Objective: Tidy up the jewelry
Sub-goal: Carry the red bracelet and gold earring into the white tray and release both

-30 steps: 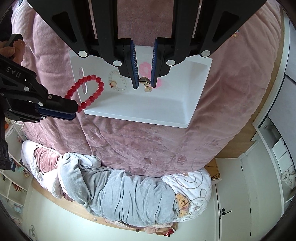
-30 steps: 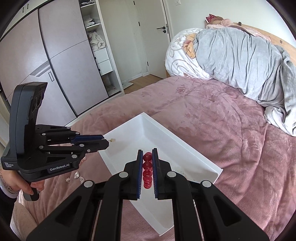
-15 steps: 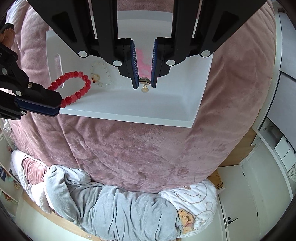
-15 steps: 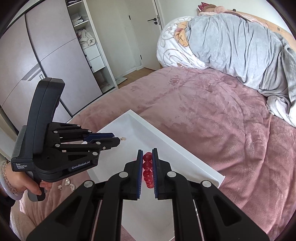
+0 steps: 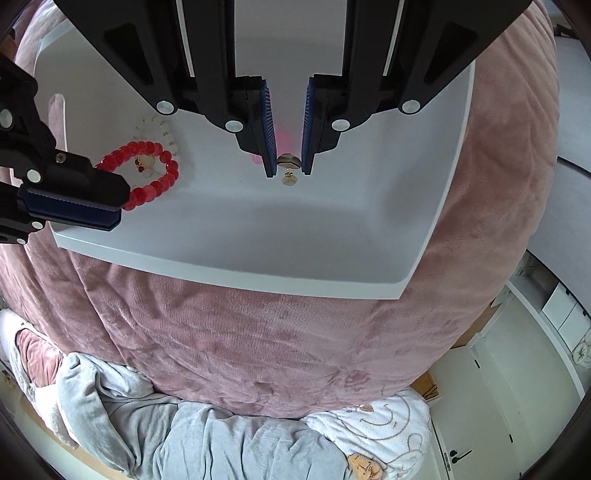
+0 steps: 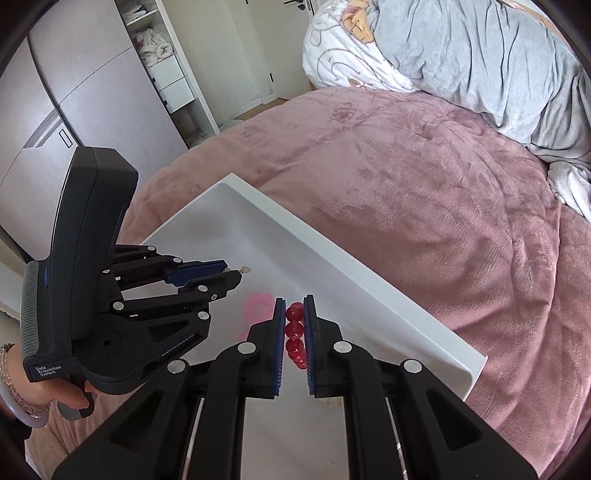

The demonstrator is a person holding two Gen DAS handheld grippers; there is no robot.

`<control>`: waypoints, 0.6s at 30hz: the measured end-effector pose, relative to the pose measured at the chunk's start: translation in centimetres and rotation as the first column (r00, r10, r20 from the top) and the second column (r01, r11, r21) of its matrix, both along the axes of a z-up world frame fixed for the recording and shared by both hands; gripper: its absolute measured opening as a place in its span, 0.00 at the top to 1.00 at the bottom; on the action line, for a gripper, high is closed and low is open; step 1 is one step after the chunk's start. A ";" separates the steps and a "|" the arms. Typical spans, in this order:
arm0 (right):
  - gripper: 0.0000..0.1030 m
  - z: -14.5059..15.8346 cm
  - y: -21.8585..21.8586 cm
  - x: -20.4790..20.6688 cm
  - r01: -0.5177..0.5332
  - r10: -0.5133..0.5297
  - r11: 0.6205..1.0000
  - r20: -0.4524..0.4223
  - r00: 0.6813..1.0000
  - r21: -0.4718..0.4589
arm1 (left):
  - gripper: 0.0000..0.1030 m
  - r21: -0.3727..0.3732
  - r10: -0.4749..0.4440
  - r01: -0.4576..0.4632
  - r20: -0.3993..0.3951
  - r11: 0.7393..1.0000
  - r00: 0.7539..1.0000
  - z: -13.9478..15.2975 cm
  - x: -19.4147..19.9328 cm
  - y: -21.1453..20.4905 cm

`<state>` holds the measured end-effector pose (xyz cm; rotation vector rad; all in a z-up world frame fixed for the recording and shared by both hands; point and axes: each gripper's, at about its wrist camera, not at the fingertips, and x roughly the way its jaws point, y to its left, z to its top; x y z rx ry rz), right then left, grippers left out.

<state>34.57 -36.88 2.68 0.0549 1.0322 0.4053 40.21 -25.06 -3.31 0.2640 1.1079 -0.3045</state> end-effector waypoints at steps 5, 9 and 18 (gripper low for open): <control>0.90 -1.1 0.2 0.0 0.005 -0.005 1.000 -0.018 1.000 -0.006 | 0.81 0.005 -0.007 0.007 -0.001 1.000 1.000 -0.6 -0.4 -0.6; 0.90 -1.7 0.1 -0.1 0.012 -0.013 1.000 -0.031 0.999 -0.009 | 0.79 -0.003 -0.011 0.011 0.017 1.000 1.000 -0.8 -1.0 -0.8; 0.88 -1.1 -0.1 -0.7 0.014 -0.015 1.000 -0.033 0.999 -0.023 | 0.49 -0.042 0.027 -0.025 0.048 0.999 0.998 0.3 -1.6 0.5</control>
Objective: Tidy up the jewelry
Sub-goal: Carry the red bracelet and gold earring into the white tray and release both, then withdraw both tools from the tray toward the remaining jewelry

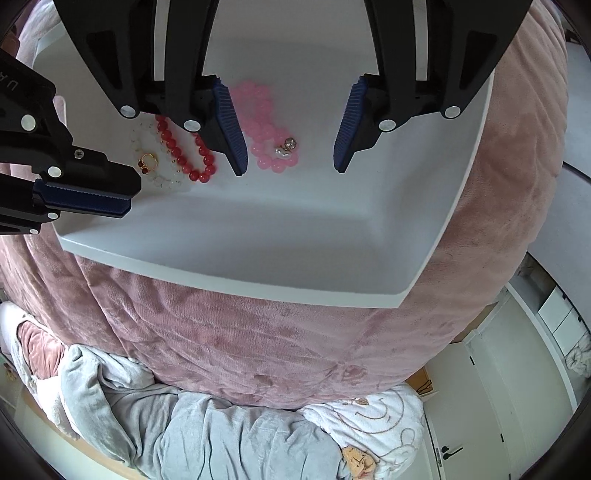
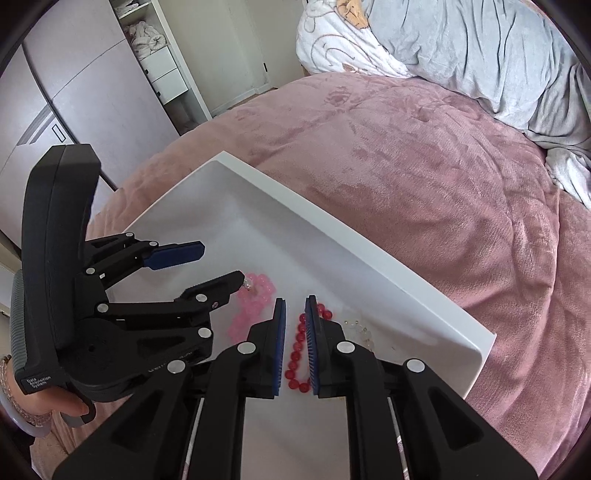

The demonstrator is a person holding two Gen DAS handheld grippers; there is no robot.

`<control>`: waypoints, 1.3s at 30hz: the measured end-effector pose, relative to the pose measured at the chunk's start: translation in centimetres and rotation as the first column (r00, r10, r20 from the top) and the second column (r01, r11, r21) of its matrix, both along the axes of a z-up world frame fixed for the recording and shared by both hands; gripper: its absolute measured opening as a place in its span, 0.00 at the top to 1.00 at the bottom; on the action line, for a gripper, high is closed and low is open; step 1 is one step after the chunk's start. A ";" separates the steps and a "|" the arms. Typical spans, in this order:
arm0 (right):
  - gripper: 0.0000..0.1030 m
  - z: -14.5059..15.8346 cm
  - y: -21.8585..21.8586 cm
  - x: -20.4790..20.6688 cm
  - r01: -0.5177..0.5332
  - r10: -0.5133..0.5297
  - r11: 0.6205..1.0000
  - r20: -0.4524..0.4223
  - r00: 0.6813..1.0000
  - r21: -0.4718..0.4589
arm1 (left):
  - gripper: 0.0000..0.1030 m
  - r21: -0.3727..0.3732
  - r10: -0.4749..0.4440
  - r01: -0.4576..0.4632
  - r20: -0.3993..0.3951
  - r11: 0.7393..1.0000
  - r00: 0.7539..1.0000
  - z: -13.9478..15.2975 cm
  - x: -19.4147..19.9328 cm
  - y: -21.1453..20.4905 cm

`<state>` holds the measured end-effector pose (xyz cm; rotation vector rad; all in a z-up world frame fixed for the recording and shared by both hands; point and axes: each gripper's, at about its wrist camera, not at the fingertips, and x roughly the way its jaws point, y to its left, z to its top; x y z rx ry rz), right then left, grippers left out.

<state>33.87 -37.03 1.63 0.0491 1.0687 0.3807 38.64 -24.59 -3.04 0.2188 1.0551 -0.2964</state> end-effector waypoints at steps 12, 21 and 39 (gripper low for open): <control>0.67 4.1 -1.0 -2.0 0.023 -0.024 0.999 0.061 0.998 0.024 | 0.29 -0.155 0.034 -0.015 0.118 0.988 0.992 7.3 -2.7 4.1; 0.53 8.8 1.0 -5.3 -0.010 0.006 0.999 0.134 0.991 0.032 | 0.18 -0.241 0.094 -0.043 0.204 0.970 0.974 12.8 -7.8 10.5; 0.31 13.0 10.9 -13.7 -0.178 0.180 0.984 0.243 0.953 -0.028 | 0.08 -0.199 0.176 -0.107 0.369 0.974 0.913 16.9 -21.6 23.9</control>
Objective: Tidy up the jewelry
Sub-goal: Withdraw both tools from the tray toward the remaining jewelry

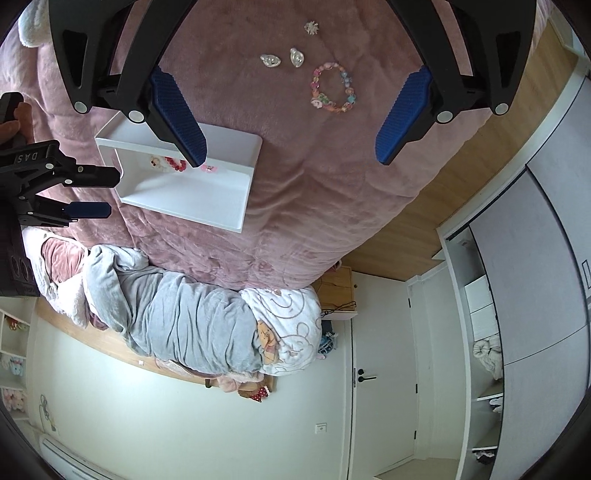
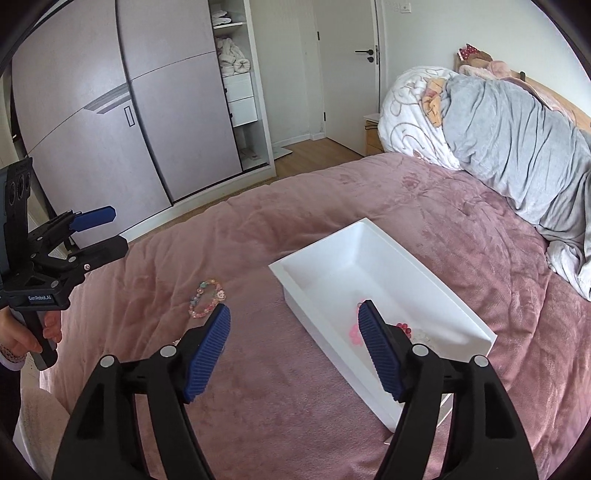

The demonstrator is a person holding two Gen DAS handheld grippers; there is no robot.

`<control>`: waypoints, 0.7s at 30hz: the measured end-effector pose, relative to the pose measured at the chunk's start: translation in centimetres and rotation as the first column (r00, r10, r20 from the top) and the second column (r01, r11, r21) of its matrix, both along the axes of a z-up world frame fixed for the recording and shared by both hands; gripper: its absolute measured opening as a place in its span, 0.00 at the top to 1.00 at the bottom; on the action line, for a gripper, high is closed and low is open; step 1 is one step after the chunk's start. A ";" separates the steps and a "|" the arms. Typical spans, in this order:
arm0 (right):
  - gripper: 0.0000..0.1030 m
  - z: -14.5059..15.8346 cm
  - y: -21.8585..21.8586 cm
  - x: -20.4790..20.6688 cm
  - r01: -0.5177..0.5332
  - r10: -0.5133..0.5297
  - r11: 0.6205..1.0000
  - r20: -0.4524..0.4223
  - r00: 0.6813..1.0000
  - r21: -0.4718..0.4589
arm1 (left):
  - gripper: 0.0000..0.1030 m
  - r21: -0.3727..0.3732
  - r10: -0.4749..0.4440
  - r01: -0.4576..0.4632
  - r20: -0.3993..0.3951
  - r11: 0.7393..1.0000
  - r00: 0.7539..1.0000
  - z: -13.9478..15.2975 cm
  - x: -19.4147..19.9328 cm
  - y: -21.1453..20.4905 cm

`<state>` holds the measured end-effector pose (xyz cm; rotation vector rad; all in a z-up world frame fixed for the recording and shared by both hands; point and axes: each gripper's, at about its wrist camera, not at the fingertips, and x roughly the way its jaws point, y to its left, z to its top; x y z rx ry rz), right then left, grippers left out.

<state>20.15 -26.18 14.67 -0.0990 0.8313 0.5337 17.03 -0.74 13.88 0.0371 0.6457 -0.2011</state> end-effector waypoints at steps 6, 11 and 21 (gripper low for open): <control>0.31 -1.3 2.7 -1.6 -0.025 0.025 1.000 -0.007 1.000 0.019 | 0.05 0.012 0.041 -0.041 0.016 0.999 0.999 -1.8 -4.5 2.8; 0.32 -3.8 4.9 -2.8 -0.045 0.045 0.999 -0.031 0.999 -0.002 | 0.05 0.074 0.033 -0.034 0.003 0.997 0.999 -6.2 -7.0 2.4; 0.41 -10.6 6.9 -5.1 -0.038 0.035 0.999 -0.103 0.994 -0.030 | 0.05 0.177 -0.058 0.059 -0.010 0.982 0.998 -13.8 -9.7 0.0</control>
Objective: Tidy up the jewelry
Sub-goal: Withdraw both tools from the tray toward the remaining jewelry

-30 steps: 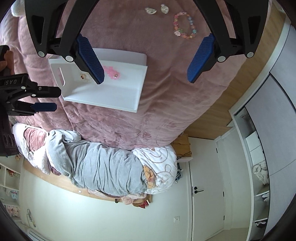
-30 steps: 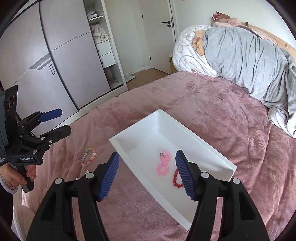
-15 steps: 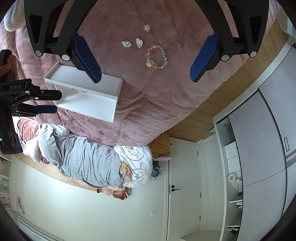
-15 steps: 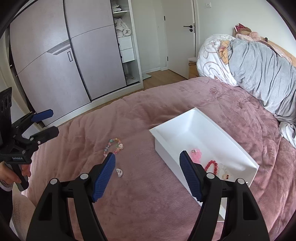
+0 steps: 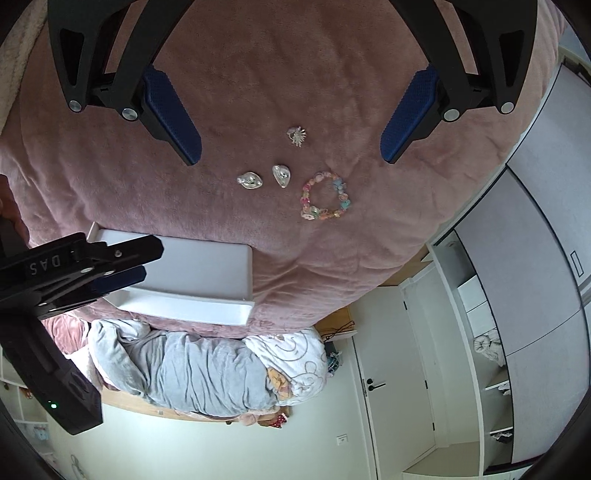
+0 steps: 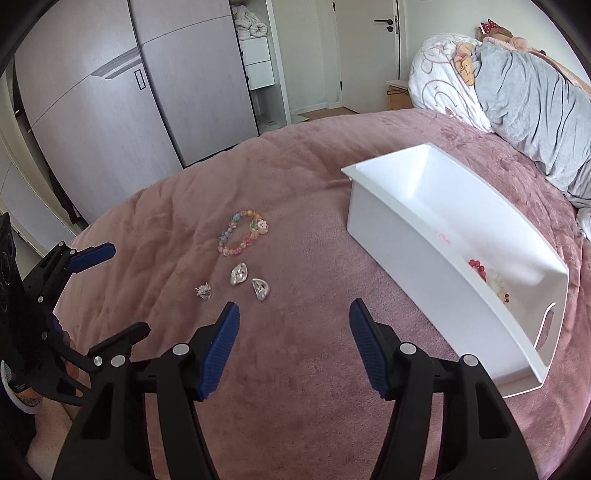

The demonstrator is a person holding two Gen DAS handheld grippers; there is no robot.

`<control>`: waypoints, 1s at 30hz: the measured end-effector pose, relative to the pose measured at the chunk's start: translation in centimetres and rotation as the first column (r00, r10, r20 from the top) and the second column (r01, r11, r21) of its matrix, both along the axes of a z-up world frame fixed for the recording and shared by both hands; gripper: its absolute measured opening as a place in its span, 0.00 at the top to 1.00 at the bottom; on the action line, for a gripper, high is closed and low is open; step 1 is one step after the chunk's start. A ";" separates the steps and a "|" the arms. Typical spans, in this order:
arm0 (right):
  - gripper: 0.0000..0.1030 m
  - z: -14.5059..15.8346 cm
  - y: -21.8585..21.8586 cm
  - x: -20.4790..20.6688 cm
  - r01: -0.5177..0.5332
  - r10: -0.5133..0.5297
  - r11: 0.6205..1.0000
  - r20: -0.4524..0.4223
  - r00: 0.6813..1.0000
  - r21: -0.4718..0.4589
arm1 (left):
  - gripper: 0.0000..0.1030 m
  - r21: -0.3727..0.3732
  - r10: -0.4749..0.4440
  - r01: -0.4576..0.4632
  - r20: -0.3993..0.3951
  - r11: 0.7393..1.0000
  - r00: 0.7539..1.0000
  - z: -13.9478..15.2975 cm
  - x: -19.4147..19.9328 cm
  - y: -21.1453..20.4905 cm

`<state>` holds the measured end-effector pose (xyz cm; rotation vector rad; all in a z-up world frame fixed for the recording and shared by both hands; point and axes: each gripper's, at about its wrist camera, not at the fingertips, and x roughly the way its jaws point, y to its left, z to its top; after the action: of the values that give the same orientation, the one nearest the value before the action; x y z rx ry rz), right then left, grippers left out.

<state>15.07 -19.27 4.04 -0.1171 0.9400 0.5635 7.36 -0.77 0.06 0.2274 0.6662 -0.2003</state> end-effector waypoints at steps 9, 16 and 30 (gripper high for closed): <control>0.47 -3.4 2.7 0.5 -0.060 0.062 0.996 0.018 0.998 -0.070 | 0.05 0.002 -0.097 0.097 0.017 0.995 0.995 -3.0 0.7 0.6; 0.48 -5.7 4.3 2.2 -0.063 0.063 0.995 -0.005 0.998 -0.073 | 0.05 -0.023 -0.097 0.097 -0.026 0.995 0.995 -5.0 2.7 1.6; 0.52 -10.0 8.6 3.8 -0.146 0.154 0.975 0.031 0.988 -0.170 | 0.36 -0.093 -0.095 0.081 -0.157 0.992 0.983 -8.7 6.6 3.0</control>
<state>18.83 -10.64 -5.92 -0.3523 0.9393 0.6184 13.97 2.21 -8.65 0.1582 0.8072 -0.3343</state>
